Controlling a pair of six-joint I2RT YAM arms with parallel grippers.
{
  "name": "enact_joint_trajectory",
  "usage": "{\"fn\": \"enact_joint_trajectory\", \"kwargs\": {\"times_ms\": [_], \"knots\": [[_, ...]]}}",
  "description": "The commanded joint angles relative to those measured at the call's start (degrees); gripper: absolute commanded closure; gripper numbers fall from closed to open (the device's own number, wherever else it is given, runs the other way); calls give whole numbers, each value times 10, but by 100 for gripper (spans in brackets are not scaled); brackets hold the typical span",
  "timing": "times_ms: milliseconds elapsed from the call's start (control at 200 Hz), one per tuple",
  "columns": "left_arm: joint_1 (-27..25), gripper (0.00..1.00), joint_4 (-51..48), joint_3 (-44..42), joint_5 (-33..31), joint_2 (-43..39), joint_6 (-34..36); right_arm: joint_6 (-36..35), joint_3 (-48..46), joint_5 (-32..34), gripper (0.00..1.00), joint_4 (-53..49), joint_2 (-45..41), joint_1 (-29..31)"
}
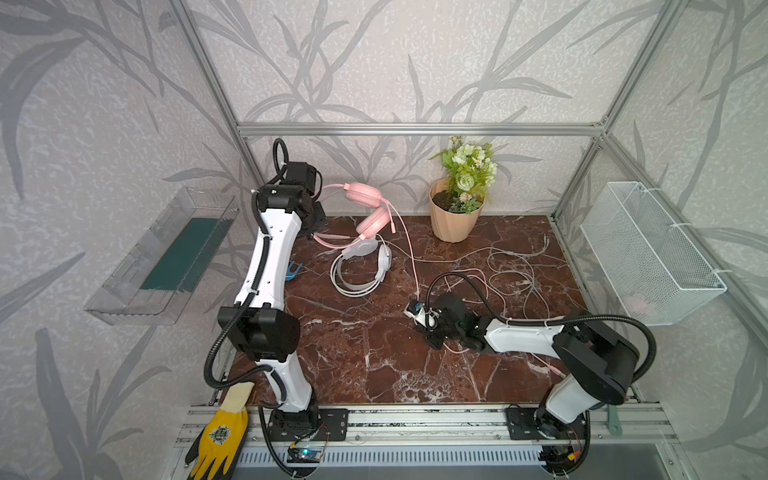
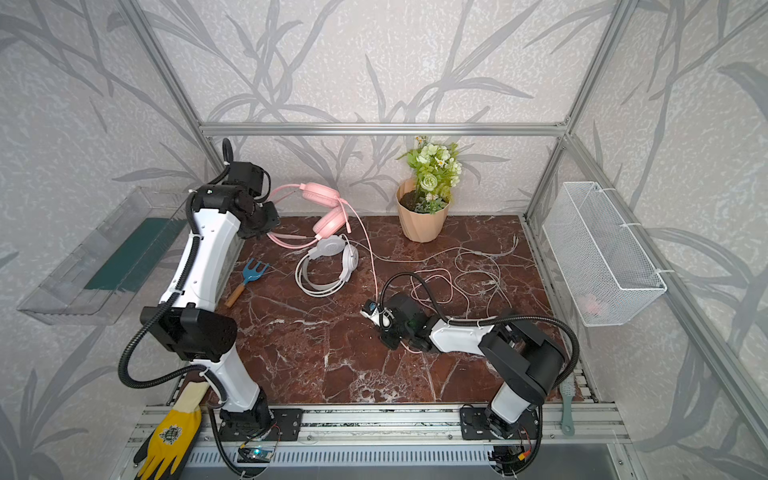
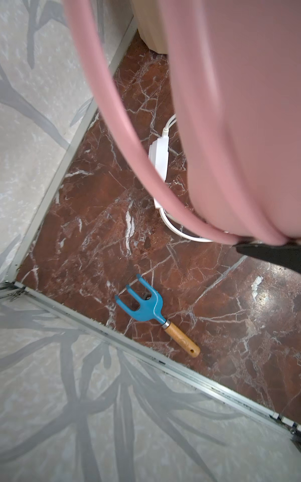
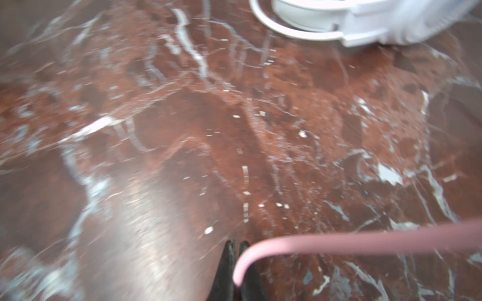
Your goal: Wrap the headphones
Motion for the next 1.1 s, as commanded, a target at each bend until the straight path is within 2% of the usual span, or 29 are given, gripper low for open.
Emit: {"fn": "enact_joint_trajectory", "kwargs": {"times_ms": [0,180,340,590,865,1095], "knots": [[-6,100,62,-19,14,-46,-57,-70,42,-52,100,-134,-34,15],[-24,100,81,-51,11,-51,-71,-133,125,-96,100,-254,-37,34],[-45,100,100,-66,14,-44,-84,-170,213,-142,100,-344,-1,49],[-85,100,104,-64,0,-17,-69,-206,310,-198,100,-406,25,62],[-109,100,97,-77,-3,4,-33,-250,383,-202,100,-479,9,54],[-118,100,97,-93,15,7,7,-264,449,-205,100,-558,11,16]]}}
